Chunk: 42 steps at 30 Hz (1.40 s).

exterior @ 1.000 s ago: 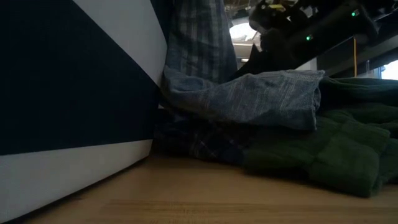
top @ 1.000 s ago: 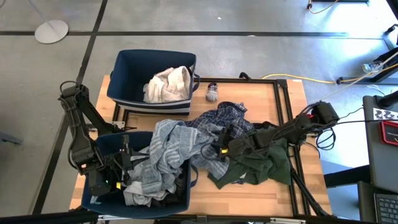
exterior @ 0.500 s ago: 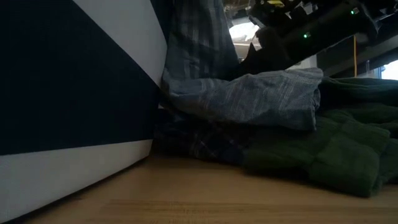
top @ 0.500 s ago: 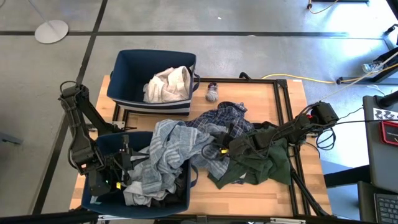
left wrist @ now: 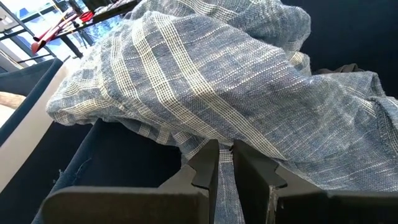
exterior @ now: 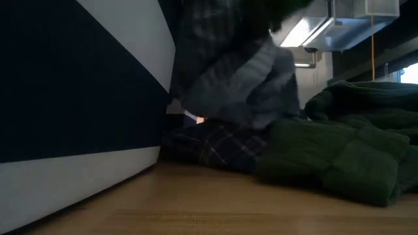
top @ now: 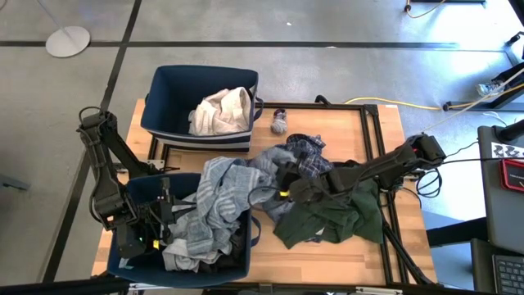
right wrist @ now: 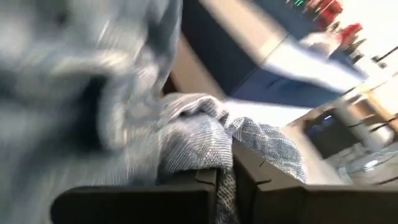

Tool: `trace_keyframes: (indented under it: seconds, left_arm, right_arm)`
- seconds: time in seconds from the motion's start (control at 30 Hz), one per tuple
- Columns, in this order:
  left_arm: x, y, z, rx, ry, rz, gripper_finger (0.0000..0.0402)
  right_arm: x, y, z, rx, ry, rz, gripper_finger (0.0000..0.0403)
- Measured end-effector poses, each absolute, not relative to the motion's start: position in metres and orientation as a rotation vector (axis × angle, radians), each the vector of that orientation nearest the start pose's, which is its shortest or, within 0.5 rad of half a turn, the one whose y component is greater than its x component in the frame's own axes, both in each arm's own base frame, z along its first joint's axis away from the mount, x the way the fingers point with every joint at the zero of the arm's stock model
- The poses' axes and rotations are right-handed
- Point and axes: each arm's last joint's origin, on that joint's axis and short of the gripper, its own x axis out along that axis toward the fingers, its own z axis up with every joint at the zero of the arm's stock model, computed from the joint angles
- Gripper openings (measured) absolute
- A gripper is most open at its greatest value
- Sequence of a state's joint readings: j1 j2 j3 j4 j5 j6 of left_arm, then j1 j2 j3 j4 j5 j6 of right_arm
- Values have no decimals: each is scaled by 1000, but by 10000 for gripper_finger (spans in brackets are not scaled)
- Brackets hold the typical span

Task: Sort clothes
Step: Put the light blue long sleeve into the bottom blue laundry organizer

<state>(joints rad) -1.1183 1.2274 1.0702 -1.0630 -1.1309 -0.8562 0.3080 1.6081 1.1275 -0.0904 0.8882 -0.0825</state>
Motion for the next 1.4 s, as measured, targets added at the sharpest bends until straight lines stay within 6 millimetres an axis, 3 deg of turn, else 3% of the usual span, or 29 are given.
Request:
trace_keyframes:
  seconds: [0.33, 0.57, 0.73, 1.07, 1.2, 1.4]
  left_arm:
    - [115, -177, 298, 284, 454, 213, 40]
    - [115, -177, 298, 284, 454, 213, 40]
    - [116, -179, 306, 284, 448, 202, 40]
    - [116, -179, 348, 321, 410, 143, 40]
    - [111, -169, 360, 295, 392, 132, 40]
    - [103, -154, 369, 239, 386, 116, 40]
  right_arm:
    - [354, 90, 358, -527, 343, -486, 12]
    - [358, 96, 400, -498, 110, -277, 24]
    - [359, 102, 415, -490, -85, -108, 18]
    - [361, 113, 432, -446, -428, 137, 22]
    - [377, 121, 421, -455, -509, 237, 22]
    - [420, 136, 406, -410, -433, 309, 22]
